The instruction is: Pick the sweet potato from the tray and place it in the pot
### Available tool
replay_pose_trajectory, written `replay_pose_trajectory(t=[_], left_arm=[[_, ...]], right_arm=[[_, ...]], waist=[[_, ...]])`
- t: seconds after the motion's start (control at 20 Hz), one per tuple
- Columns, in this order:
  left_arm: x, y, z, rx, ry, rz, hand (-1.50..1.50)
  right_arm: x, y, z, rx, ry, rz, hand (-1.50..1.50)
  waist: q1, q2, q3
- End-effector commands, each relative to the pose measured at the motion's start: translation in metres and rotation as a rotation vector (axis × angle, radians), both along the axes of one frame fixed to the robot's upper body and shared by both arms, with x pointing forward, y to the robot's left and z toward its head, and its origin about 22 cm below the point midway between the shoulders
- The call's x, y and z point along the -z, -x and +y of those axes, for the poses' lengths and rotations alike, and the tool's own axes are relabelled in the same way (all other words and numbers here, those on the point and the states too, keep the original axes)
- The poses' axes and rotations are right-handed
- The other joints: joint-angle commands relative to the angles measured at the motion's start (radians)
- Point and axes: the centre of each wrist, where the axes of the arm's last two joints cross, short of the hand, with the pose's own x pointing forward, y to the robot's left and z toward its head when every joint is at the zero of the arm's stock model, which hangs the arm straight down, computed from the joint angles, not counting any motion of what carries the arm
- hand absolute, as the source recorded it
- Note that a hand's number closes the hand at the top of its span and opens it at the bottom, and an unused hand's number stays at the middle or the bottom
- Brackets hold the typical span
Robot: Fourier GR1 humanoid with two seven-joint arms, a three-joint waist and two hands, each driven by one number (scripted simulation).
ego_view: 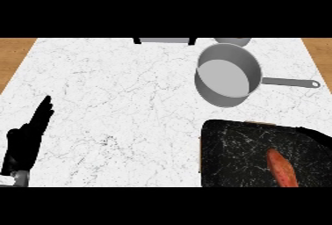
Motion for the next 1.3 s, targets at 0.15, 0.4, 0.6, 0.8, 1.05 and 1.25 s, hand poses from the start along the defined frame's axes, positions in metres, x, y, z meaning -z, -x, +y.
replay_pose_trajectory(t=[0.15,0.4,0.6,0.8,1.05,1.25], left_arm=[[-0.003,0.007,-0.003,-0.020,0.000,-0.010,0.00],[0.001,0.010,0.015,-0.013,0.000,0.000,0.00],[-0.004,-0.002,-0.002,-0.028,0.012,0.002,0.00],[-0.010,-0.001,0.001,-0.015,0.017,0.008,0.00],[-0.018,0.007,0.008,-0.037,0.004,-0.003,0.00],[-0.006,0.010,-0.020,-0.021,-0.010,-0.002,0.00]], right_arm=[[0.013,-0.020,0.017,-0.022,0.068,0.073,-1.50],[0.035,-0.035,0.038,-0.043,0.140,0.115,-1.50],[0.032,-0.028,0.053,-0.066,0.129,0.127,-1.50],[0.044,-0.049,0.046,-0.038,0.128,0.127,-1.50],[0.078,-0.031,0.063,-0.033,0.166,0.154,-1.50],[0.083,-0.039,0.055,-0.027,0.181,0.158,-1.50]], waist=[[-0.022,-0.005,0.001],[-0.019,-0.004,0.001],[-0.028,-0.006,0.001],[-0.024,-0.005,0.001],[-0.027,-0.006,0.001],[-0.025,-0.005,0.001]])
